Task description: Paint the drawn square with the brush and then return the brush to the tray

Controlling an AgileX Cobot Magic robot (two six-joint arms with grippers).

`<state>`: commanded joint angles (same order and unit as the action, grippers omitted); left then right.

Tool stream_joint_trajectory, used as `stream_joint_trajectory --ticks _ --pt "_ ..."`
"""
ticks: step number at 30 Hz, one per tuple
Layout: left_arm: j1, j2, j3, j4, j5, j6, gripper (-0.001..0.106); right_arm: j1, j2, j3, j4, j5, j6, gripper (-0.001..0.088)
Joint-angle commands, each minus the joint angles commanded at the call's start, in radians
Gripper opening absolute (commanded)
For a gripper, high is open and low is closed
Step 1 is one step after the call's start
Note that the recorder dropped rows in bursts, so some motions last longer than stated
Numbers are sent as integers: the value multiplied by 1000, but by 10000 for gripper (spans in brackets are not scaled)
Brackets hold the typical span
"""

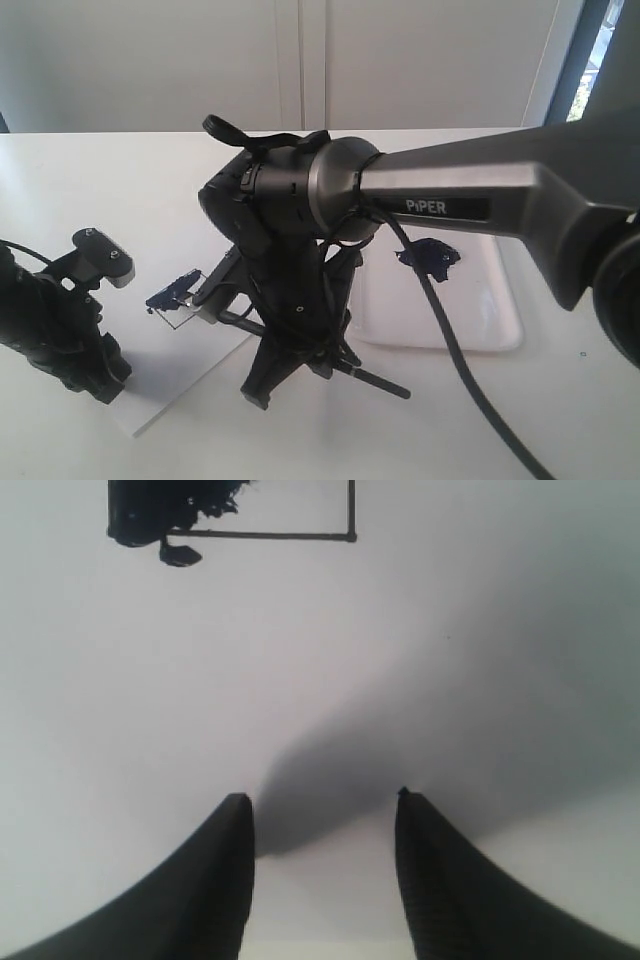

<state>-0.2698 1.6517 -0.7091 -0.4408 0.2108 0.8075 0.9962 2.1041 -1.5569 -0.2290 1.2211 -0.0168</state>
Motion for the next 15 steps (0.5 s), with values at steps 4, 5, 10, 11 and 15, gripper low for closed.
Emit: stream_joint_trajectory --ticks 4,5,10,11,15 --pt "0 0 0 0 0 -4 497 -25 0 0 -8 0 17 0" --pt "0 0 0 0 0 -4 497 -28 0 0 -8 0 17 0" --pt "0 0 0 0 0 -4 497 -29 -4 0 23 0 17 0" --pt "0 0 0 -2 -2 -4 497 -29 -14 0 53 0 -2 0" --pt "0 0 0 -2 -9 -18 497 -14 -48 0 139 0 -34 0"
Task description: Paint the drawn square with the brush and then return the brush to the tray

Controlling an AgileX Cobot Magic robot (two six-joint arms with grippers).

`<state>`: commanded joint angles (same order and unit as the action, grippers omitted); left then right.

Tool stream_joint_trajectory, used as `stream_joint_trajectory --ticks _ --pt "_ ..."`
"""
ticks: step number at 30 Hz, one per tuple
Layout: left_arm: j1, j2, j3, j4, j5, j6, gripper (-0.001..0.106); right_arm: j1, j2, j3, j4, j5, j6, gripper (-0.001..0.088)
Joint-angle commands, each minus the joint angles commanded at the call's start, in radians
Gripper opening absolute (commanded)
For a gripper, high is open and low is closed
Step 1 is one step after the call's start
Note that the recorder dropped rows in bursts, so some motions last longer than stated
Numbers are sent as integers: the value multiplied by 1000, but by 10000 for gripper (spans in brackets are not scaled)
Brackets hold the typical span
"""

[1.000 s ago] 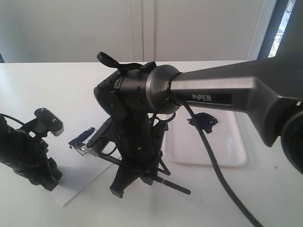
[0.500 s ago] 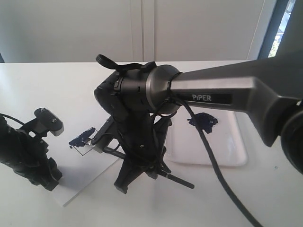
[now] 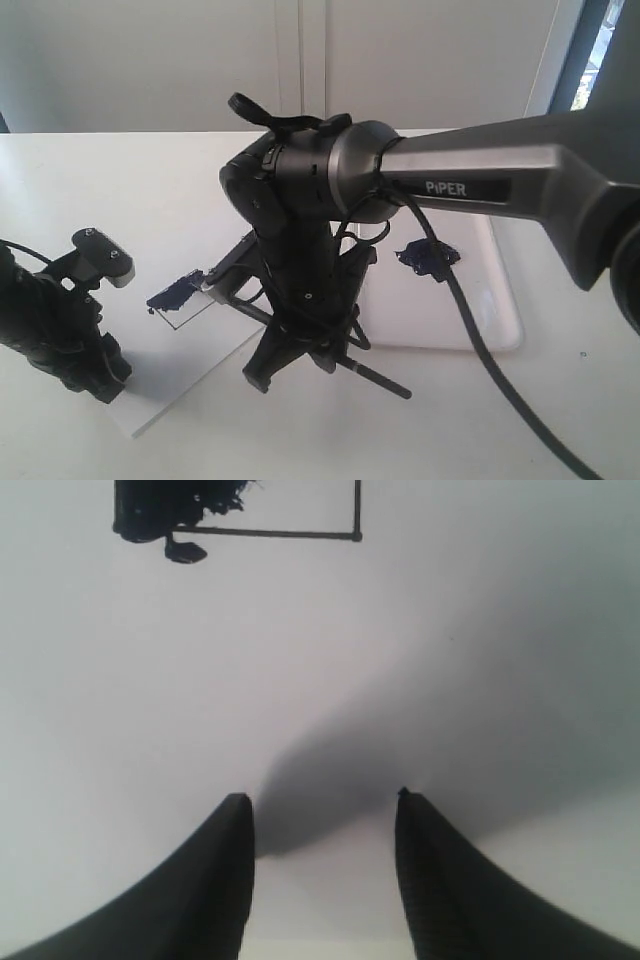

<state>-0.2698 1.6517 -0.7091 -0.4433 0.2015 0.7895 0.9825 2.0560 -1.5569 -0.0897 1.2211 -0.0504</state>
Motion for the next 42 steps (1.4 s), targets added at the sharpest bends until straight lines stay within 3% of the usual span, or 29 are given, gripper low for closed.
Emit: stream_joint_trajectory --ticks 8,42 --pt "0 0 0 -12 -22 -13 497 46 2 0 38 0 -2 0" --pt "0 0 0 -13 -28 -35 497 46 29 58 38 0 13 0"
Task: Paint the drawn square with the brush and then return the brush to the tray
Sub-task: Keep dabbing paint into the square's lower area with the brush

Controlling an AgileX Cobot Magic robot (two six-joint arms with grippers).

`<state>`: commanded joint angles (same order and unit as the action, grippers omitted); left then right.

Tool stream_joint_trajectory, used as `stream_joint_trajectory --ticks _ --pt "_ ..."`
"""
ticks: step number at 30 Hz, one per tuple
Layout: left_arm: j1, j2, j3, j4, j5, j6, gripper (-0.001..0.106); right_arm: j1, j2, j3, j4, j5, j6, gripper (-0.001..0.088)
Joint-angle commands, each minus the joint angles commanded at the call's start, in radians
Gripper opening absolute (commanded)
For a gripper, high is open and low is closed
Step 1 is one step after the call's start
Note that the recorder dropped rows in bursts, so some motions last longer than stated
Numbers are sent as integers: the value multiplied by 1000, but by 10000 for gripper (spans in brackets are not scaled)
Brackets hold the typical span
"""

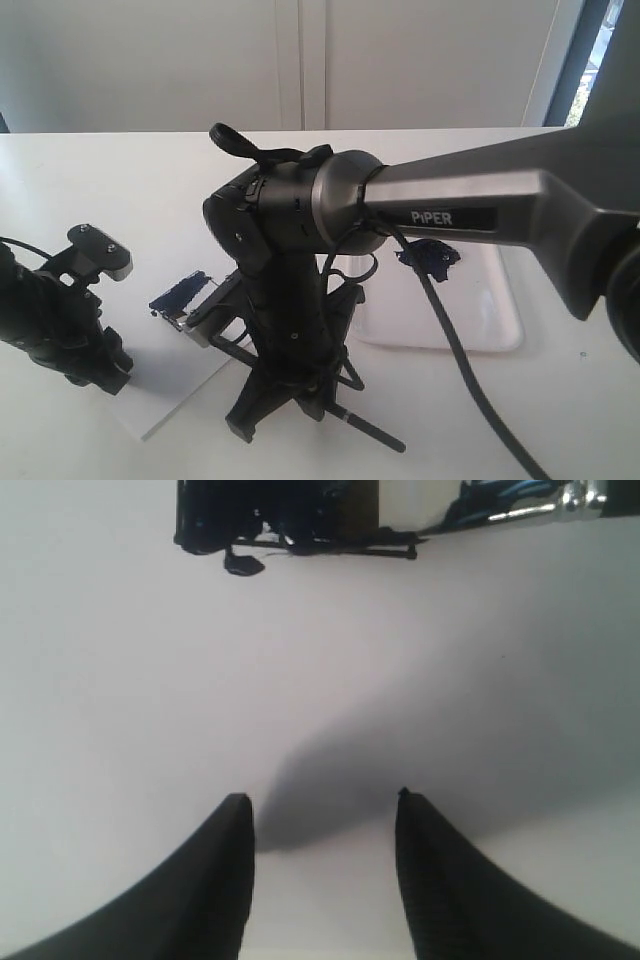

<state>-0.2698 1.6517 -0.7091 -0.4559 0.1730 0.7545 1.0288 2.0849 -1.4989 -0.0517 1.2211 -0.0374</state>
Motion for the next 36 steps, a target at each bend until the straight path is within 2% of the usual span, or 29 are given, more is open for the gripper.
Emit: stream_joint_trajectory --ticks 19,28,36 --pt "0 0 0 8 4 4 497 0 -19 6 10 0 7 0" --pt "0 0 0 8 6 -4 497 0 -39 58 10 0 15 0" --pt "0 0 0 8 4 -4 497 0 -65 58 8 0 15 0"
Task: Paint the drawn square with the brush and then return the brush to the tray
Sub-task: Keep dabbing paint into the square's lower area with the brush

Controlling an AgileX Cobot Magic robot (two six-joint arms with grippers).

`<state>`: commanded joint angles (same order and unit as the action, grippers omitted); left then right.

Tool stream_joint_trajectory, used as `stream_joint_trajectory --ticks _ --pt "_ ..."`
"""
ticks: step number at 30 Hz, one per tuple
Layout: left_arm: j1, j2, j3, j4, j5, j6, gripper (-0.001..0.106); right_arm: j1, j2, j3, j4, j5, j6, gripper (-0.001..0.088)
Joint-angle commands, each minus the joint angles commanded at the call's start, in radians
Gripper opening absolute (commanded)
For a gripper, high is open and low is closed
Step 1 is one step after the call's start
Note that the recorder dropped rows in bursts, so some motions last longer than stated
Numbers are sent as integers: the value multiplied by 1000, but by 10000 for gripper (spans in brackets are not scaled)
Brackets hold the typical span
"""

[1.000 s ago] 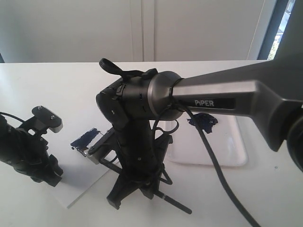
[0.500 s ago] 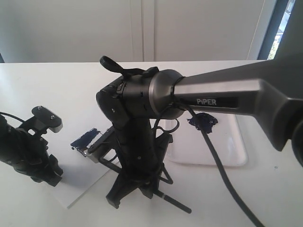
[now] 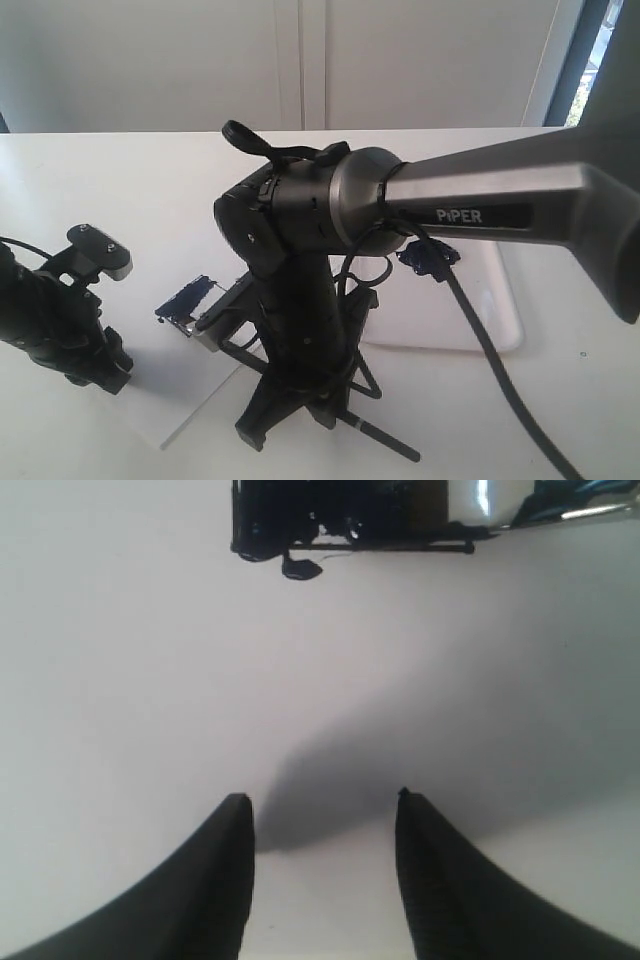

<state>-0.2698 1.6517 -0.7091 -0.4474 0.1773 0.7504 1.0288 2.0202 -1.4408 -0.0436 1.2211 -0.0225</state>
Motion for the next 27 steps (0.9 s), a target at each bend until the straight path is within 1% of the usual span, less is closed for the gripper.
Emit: stream_joint_trajectory --ticks 6,15,27 --pt "0 7 0 0 0 8 497 0 -9 0 0 0 0 0" --pt "0 52 0 0 -1 10 497 0 -17 0 0 0 0 0" --pt "0 52 0 0 -3 8 497 0 -17 0 -2 0 0 0"
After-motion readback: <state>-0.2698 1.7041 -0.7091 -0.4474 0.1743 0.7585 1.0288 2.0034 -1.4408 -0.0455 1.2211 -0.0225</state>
